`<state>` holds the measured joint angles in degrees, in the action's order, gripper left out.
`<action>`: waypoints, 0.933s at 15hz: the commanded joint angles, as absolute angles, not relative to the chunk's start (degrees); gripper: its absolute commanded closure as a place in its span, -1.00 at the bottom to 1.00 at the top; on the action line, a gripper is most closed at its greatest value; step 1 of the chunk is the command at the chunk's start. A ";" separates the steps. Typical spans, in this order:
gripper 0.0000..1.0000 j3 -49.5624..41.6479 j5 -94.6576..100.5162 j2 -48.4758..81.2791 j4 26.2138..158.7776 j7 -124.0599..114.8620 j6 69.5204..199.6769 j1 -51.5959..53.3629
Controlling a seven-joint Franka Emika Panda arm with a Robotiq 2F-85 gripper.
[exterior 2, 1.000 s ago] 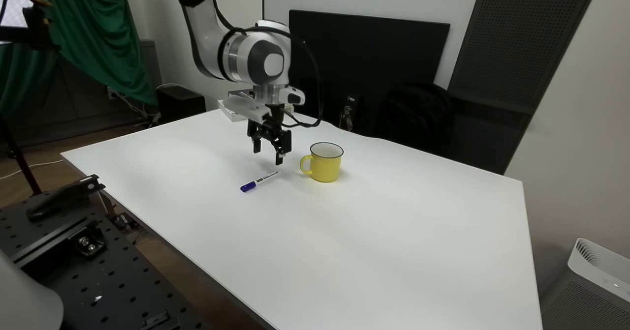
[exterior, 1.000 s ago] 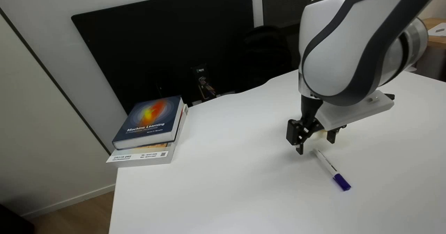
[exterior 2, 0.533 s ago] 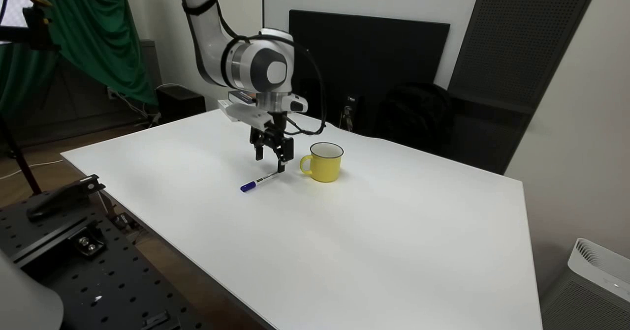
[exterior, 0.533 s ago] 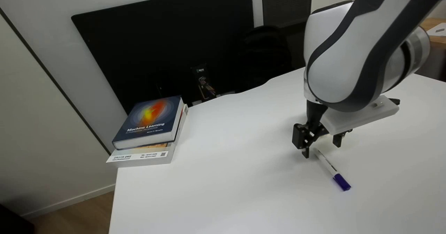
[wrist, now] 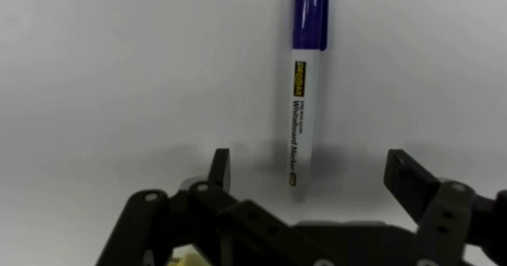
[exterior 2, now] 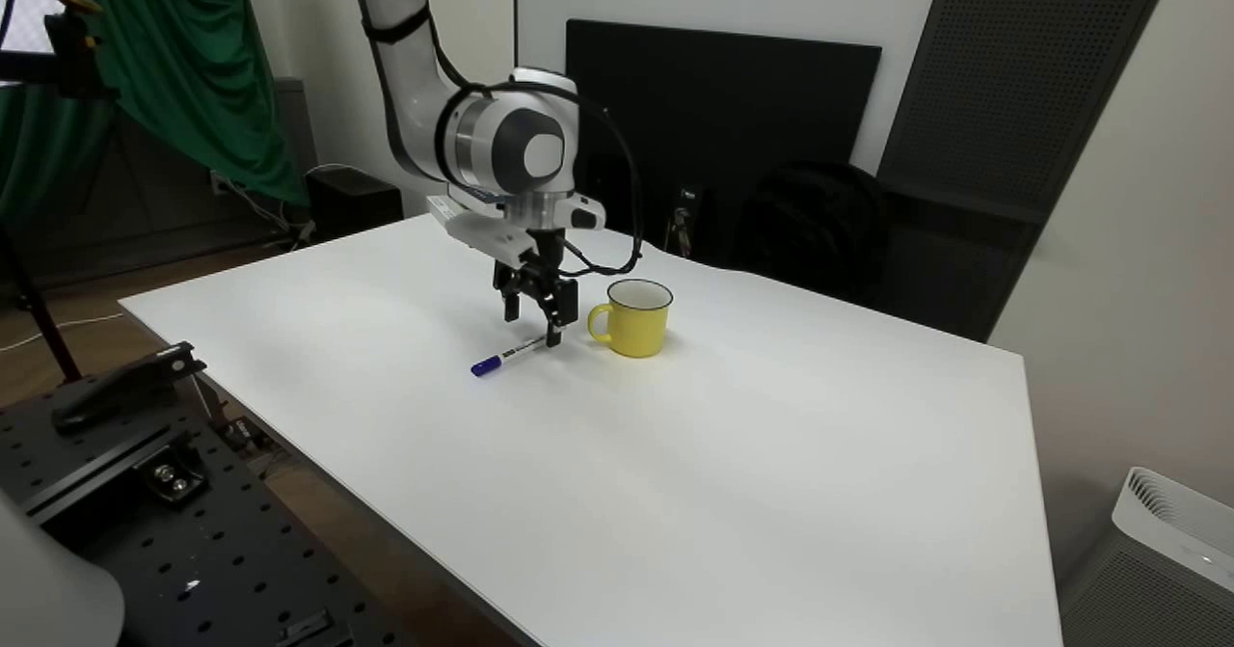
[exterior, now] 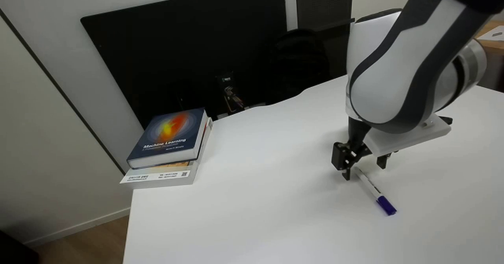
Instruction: Put the pen in the cup
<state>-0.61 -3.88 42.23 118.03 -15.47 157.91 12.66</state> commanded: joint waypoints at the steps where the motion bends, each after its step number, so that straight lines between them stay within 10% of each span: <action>1: -1.00 -0.22 -4.66 43.91 116.88 -15.71 159.53 11.89; 8: -1.00 -0.29 -4.93 44.83 116.86 -15.54 160.18 11.99; 9: -0.50 -0.64 -4.82 44.94 116.85 -15.92 160.27 12.34; 14: 0.10 -0.73 -4.84 44.74 116.94 -15.86 160.02 12.21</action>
